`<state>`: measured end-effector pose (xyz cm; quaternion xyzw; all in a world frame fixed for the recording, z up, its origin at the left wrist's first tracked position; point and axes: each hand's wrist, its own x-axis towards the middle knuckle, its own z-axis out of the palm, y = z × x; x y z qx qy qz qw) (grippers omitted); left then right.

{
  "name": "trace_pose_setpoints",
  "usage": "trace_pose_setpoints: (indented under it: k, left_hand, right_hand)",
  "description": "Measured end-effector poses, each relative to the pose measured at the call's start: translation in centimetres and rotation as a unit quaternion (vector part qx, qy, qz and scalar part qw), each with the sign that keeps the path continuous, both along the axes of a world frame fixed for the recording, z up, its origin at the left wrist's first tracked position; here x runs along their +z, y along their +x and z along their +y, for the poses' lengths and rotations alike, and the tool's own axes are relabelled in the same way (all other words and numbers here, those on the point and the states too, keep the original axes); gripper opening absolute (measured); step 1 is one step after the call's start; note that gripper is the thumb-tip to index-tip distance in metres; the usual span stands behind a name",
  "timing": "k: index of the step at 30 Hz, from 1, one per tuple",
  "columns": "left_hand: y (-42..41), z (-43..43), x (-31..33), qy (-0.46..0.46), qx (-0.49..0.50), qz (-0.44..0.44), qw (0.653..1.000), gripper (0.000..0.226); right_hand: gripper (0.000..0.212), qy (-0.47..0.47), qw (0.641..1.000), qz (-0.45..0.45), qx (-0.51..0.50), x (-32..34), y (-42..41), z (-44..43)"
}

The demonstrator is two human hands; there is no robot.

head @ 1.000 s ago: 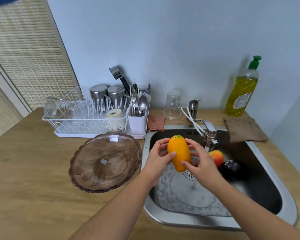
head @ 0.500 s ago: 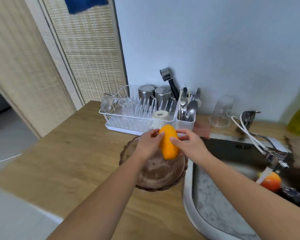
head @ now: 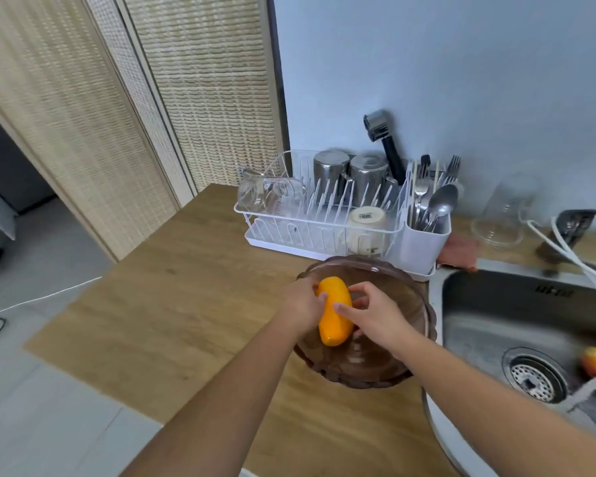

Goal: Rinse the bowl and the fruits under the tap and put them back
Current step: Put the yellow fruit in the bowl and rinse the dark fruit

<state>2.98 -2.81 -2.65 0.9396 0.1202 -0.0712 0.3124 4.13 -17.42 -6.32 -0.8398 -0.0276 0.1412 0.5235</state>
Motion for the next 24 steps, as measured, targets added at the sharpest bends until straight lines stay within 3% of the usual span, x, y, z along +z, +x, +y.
trace_pose_setpoints:
  k: [3, 11, 17, 21, 24]
  left_hand:
    - [0.1, -0.4, 0.5, 0.001, 0.011, -0.055, 0.998, 0.041]
    - [-1.4, -8.2, 2.0, -0.185, -0.038, -0.196, 0.962, 0.016]
    - [-3.4, -19.9, 0.7, -0.245, -0.165, -0.164, 0.941, 0.019]
    - [-5.2, -27.8, -1.4, -0.268, -0.245, -0.102, 0.926, 0.019]
    - [-5.9, -32.9, -3.4, -0.287, -0.272, -0.037, 0.918, 0.022]
  right_hand:
    - [0.051, -0.019, 0.999, -0.025, -0.006, 0.4, 0.0, -0.8]
    - [0.019, 0.045, 0.988, -0.134, -0.061, 4.0, -3.5, -9.7]
    - [0.027, -0.042, 0.954, -0.216, -0.204, 2.0, -10.3, -21.5]
    - [0.016, -0.085, 0.927, -0.172, -0.322, -0.2, -13.2, -29.5]
    - [0.025, -0.124, 0.911, -0.115, -0.377, -1.9, -13.3, -33.9]
